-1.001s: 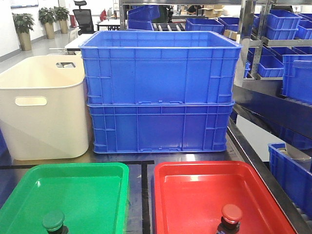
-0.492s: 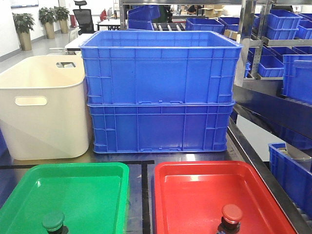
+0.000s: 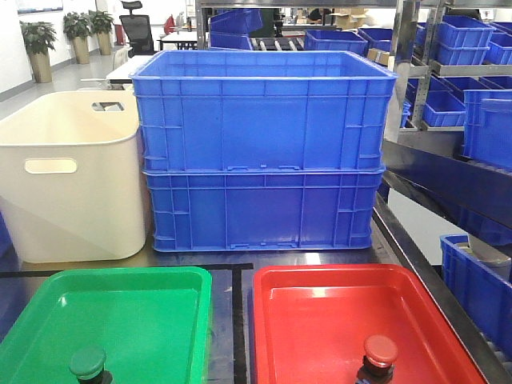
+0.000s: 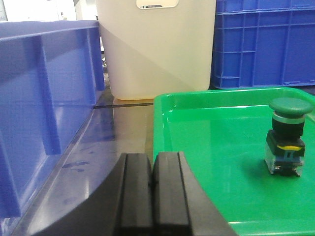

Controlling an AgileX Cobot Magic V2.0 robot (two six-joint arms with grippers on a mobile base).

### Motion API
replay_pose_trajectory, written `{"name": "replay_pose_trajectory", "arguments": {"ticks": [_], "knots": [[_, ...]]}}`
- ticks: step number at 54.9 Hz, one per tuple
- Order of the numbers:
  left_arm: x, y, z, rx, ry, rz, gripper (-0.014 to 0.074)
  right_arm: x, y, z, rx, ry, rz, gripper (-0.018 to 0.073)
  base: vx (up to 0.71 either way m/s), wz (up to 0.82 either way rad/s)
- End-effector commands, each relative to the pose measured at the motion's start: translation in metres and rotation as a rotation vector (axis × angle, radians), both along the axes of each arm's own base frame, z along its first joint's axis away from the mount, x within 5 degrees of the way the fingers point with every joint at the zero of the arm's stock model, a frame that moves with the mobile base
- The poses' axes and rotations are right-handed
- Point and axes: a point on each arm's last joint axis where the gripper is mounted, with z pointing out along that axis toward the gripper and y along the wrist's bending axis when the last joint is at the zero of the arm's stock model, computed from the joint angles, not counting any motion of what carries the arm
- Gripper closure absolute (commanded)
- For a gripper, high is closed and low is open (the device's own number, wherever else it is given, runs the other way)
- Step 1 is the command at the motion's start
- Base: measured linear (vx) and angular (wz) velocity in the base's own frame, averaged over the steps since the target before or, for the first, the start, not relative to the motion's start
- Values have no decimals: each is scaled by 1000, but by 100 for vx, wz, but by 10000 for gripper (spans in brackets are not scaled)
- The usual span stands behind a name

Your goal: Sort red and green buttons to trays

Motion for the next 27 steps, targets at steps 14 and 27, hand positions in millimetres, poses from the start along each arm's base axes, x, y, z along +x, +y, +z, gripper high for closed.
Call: {"name": "replay_pose_trajectory", "arguments": {"ticks": [14,27], "knots": [[-3,0,15,-3,-121,1,603,-1,0,4,-8,-84,3,572,0,0],[-3,0,15,-3,-121,1,603,-1,0,4,-8,-82,2,571,0,0]]}}
